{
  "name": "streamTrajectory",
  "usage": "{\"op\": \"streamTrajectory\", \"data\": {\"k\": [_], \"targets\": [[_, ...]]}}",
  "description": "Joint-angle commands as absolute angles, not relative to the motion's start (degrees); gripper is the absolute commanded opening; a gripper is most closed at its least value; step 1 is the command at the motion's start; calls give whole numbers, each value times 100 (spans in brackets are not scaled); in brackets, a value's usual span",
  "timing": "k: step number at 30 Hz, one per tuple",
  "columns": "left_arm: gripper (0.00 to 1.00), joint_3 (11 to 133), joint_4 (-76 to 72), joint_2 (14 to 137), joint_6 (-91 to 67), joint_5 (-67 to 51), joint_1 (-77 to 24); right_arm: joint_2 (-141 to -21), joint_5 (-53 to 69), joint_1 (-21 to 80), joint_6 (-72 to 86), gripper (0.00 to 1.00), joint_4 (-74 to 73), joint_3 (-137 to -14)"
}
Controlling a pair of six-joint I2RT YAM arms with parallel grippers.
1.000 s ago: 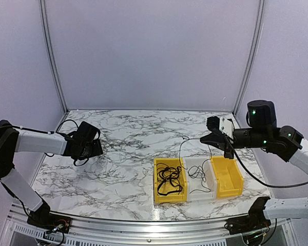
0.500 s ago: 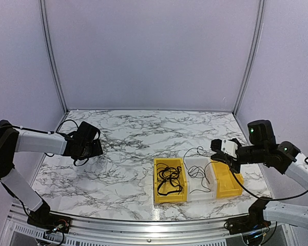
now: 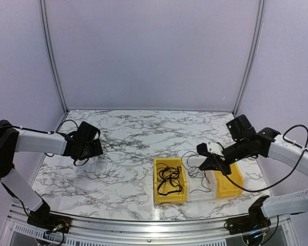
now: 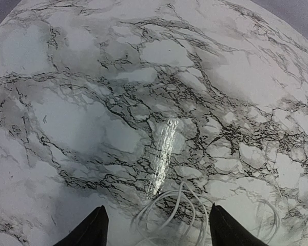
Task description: Untangle the cables
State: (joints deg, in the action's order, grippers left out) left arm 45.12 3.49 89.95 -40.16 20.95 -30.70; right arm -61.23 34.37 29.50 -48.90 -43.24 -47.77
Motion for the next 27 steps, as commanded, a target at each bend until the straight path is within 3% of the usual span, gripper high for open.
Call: {"op": "streamTrajectory", "data": {"k": [1,10,21,27], "targets": [[71,4408,492,8976,-4046,2067,-3050,-6472,4131,3384,-4505,0,-4106,-5174],[71,4351,508,8848,-3975,2089,-3050,-6323,4123,3586,-3829,0,-3170,-4826],[71,4328,545,8841,-4012,2016,-3050,-6104,4199,2323,-3508,0,-3084,-4147],[71,4313,545,8841,-4035,1977,-3050,-6190,3572,2188,-3962,0,-3440,-4094]]}}
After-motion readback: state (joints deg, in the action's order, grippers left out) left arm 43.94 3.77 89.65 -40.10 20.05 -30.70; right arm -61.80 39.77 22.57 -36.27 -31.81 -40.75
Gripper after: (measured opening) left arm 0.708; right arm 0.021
